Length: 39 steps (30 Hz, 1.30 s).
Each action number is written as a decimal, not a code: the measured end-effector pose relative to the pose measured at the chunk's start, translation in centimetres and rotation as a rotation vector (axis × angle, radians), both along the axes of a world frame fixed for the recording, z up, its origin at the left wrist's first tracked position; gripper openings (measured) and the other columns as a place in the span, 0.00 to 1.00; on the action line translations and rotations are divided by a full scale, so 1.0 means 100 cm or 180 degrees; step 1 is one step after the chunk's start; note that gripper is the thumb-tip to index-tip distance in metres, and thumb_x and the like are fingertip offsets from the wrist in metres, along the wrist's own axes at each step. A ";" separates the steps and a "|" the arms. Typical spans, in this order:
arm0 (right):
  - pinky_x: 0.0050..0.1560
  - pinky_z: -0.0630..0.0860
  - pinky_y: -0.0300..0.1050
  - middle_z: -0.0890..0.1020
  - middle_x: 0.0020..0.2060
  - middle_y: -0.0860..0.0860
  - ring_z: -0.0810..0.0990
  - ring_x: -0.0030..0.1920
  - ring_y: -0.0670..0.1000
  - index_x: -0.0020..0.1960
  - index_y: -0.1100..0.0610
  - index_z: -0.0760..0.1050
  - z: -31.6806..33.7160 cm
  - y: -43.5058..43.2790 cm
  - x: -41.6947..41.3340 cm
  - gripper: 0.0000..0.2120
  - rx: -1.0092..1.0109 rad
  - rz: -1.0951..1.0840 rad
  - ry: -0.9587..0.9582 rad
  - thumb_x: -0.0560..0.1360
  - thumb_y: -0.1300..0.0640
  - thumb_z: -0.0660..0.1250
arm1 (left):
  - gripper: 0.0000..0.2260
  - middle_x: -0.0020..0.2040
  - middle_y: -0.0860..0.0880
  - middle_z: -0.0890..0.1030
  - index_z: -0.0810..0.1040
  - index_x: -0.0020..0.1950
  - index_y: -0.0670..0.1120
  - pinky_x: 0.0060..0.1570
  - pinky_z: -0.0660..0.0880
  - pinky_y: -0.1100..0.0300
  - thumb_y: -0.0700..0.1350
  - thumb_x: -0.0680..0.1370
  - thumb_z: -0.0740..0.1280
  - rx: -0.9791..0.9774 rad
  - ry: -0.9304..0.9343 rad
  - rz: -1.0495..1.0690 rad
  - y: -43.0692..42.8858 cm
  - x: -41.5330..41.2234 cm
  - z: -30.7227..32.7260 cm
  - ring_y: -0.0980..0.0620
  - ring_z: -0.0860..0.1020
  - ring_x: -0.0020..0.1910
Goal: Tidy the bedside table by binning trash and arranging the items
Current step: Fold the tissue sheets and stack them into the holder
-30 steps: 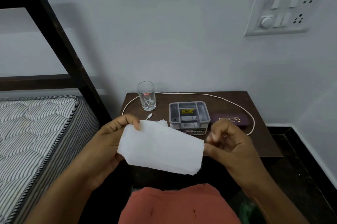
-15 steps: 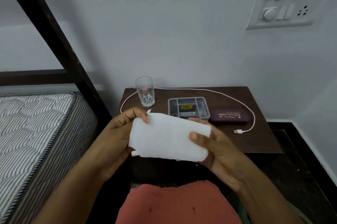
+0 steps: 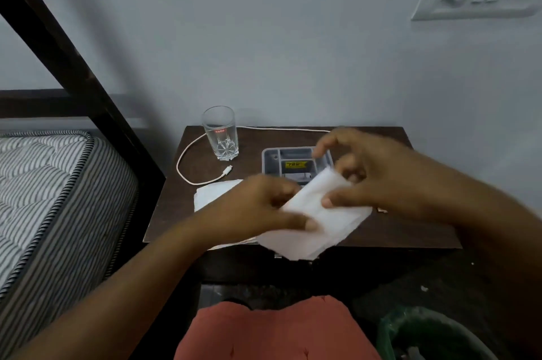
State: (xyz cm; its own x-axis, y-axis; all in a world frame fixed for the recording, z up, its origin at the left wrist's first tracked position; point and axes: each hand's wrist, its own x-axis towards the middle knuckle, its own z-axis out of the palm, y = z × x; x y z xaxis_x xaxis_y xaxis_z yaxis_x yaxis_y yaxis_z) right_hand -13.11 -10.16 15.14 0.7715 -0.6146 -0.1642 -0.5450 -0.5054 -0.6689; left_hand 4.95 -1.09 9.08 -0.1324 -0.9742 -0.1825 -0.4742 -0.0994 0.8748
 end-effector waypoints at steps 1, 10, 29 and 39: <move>0.40 0.75 0.39 0.82 0.39 0.45 0.78 0.37 0.42 0.55 0.41 0.69 0.004 -0.008 0.003 0.25 -0.0094 -0.0049 -0.0012 0.63 0.53 0.76 | 0.15 0.43 0.43 0.85 0.82 0.44 0.43 0.45 0.77 0.47 0.53 0.66 0.75 -0.0120 0.0019 0.0112 -0.012 -0.004 0.000 0.53 0.79 0.40; 0.53 0.79 0.49 0.80 0.54 0.47 0.80 0.54 0.48 0.67 0.49 0.64 -0.075 -0.072 0.022 0.37 0.0611 -0.1136 -0.1033 0.62 0.54 0.78 | 0.06 0.49 0.48 0.85 0.81 0.50 0.45 0.50 0.81 0.55 0.41 0.75 0.68 -0.0690 0.1769 0.1488 -0.099 -0.001 -0.009 0.49 0.83 0.51; 0.57 0.72 0.61 0.82 0.45 0.43 0.80 0.50 0.49 0.50 0.44 0.76 -0.142 -0.105 0.069 0.20 -0.0154 -0.1536 -0.0756 0.60 0.42 0.72 | 0.10 0.53 0.41 0.83 0.80 0.56 0.40 0.50 0.81 0.46 0.39 0.74 0.69 -0.0794 0.1308 0.1830 -0.130 0.038 -0.081 0.44 0.83 0.51; 0.54 0.75 0.60 0.82 0.49 0.50 0.79 0.51 0.53 0.52 0.52 0.79 -0.151 -0.103 0.075 0.16 -0.0167 -0.1660 -0.0928 0.66 0.49 0.74 | 0.09 0.48 0.45 0.83 0.81 0.53 0.46 0.52 0.79 0.44 0.41 0.73 0.71 -0.0805 0.0930 0.1803 -0.135 0.036 -0.088 0.46 0.82 0.51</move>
